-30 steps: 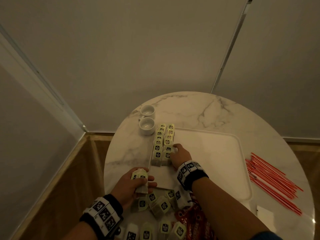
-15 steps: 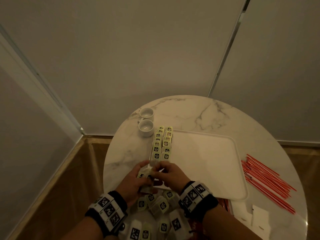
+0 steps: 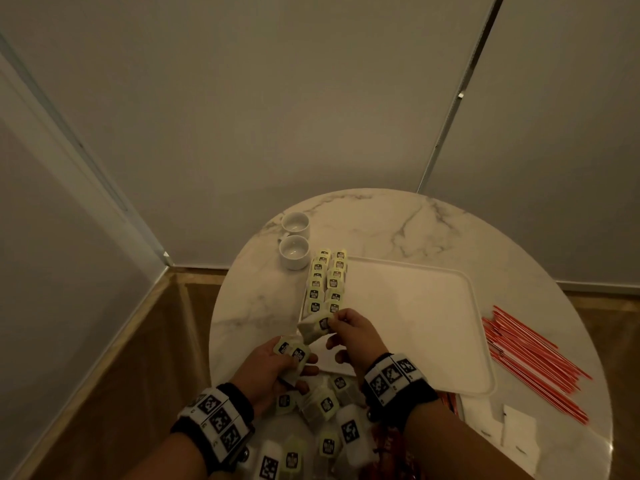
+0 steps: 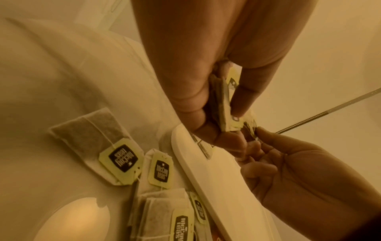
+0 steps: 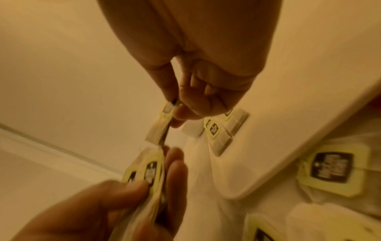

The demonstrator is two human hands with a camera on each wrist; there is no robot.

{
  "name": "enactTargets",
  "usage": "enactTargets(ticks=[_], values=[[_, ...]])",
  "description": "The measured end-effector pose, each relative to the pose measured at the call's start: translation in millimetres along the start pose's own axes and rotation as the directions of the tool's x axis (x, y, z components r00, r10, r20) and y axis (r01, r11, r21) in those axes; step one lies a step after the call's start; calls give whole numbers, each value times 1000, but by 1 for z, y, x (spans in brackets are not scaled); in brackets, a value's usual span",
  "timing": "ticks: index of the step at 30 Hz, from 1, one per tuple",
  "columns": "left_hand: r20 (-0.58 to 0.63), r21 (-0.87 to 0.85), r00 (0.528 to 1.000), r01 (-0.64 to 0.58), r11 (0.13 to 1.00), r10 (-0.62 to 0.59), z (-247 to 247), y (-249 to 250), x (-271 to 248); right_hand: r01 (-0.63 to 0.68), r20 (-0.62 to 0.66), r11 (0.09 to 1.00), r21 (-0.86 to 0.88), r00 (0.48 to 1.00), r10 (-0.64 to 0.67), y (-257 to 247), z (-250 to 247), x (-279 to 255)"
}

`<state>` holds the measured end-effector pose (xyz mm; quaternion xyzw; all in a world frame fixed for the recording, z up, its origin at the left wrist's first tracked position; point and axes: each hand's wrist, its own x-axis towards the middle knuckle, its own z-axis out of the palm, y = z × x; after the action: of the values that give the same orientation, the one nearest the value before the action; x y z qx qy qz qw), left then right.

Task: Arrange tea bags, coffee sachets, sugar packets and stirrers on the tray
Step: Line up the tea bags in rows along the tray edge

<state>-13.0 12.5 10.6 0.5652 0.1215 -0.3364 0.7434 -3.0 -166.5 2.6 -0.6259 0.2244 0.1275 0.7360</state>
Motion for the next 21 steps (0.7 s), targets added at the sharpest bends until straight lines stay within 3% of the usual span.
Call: enactTargets(ticks=[3,6,13,21], values=[[-66,-36,998,-8,999,5,-7,-1,3,-8,-112,1000,-6,994,7,-1,0,14],[-117,-72,993,-4,997,-4,-14,-4,5,-32,-144,977,-211,990,1,-1,1,28],[-166,-126,986,-8,992,-13,-23,-11,8,6,-46,703,-711,997,-56,-11,15,58],[-169,-86,985,-37,996,22,-25,-11,6,-8,-63,575,-818,995,-76,-13,19,70]])
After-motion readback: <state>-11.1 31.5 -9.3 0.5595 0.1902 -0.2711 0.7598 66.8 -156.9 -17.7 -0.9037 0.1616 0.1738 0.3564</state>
